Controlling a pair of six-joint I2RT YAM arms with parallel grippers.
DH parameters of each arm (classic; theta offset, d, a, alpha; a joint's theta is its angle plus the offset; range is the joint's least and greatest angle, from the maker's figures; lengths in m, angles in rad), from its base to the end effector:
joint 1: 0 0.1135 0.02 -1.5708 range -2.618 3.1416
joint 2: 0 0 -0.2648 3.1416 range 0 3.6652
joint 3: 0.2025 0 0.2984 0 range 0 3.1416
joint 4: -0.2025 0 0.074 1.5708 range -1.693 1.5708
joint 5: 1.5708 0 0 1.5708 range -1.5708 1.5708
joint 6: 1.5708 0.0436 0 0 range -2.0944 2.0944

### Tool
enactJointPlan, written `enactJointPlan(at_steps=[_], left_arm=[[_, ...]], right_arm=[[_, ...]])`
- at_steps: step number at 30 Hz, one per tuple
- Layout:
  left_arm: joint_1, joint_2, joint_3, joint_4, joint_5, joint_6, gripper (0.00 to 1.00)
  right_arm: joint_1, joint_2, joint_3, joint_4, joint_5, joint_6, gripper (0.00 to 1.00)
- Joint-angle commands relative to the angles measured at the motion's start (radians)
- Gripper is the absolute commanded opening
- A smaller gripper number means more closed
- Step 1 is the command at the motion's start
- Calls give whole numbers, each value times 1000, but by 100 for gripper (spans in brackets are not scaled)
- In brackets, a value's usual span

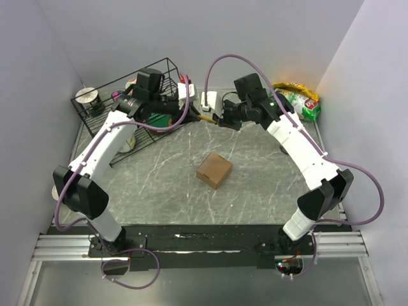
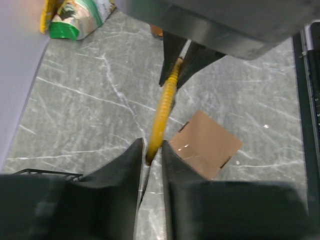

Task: Unpack the express box

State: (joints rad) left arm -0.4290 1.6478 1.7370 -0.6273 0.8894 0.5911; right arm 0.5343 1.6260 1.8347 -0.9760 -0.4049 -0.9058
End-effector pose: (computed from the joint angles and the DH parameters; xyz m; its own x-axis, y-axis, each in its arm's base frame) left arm 0.3618 -0.2027 0.4113 0.0970 0.3416 -0.9348 0.9809 0.1265 0.1480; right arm 0.3271 0.2135 0.4180 0.1917 -0.7270 -0.6593 -0.9095 0.1208 -0.3977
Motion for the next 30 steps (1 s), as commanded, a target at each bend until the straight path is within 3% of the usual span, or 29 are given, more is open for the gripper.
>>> enactJointPlan(at_steps=[1, 3, 5, 6, 7, 9, 10, 13, 18, 27, 30], left_arm=[[-1, 6, -11, 67, 46, -28, 14], [1, 6, -16, 67, 51, -39, 1], [7, -3, -33, 107, 54, -66, 1], [21, -8, -54, 130, 54, -115, 1], [30, -14, -65, 155, 59, -144, 1], [68, -22, -105, 245, 80, -262, 1], [84, -28, -117, 279, 91, -311, 1], [131, -39, -165, 406, 149, -485, 1], [147, -68, -244, 535, 229, -675, 1], [148, -6, -146, 468, 333, -711, 1], [148, -13, -169, 527, 341, -758, 1]], right_arm=[[13, -20, 37, 23, -41, 33, 0], [13, -26, 29, 33, -41, 44, 0], [6, -37, 15, 68, -43, 94, 3], [-17, -40, 14, 83, -49, 126, 22], [-43, -44, 20, 101, -57, 219, 35], [-115, -57, 35, 132, -194, 327, 66], [-205, -51, 63, 131, -254, 419, 71], [-342, -9, 93, 82, -504, 504, 73], [-395, -51, -14, 146, -750, 536, 71], [-373, 18, 15, 204, -811, 561, 73], [-359, 47, 34, 198, -804, 553, 73]])
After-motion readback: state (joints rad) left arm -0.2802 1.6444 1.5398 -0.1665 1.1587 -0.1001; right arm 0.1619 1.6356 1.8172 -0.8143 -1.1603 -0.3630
